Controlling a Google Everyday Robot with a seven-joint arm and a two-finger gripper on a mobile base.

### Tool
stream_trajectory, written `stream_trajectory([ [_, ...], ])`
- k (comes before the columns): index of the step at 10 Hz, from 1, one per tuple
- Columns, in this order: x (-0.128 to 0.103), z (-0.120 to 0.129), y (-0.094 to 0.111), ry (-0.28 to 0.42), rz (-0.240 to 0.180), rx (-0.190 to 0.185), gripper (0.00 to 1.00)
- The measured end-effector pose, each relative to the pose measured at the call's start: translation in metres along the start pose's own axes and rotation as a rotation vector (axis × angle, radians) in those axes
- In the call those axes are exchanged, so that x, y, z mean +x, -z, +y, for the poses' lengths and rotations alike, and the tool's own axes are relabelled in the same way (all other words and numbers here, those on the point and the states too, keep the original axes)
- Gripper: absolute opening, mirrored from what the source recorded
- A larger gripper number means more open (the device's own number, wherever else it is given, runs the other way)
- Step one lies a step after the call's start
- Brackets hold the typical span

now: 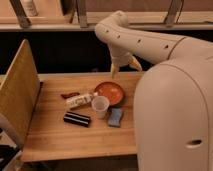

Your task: Move the arm in a circular motion

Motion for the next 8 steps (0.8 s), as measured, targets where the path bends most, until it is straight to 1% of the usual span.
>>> stream_trajectory([
  [5,0.0,0.0,0.0,0.001,0.0,0.001,0.8],
  [6,-0.002,-0.002,0.0,0.002,-0.002,0.012,0.8],
  [7,-0.011,-0.004,0.002,0.009,-0.012,0.034,0.8],
  [8,-0.025,-0.001,0.005,0.028,-0.024,0.053,0.8],
])
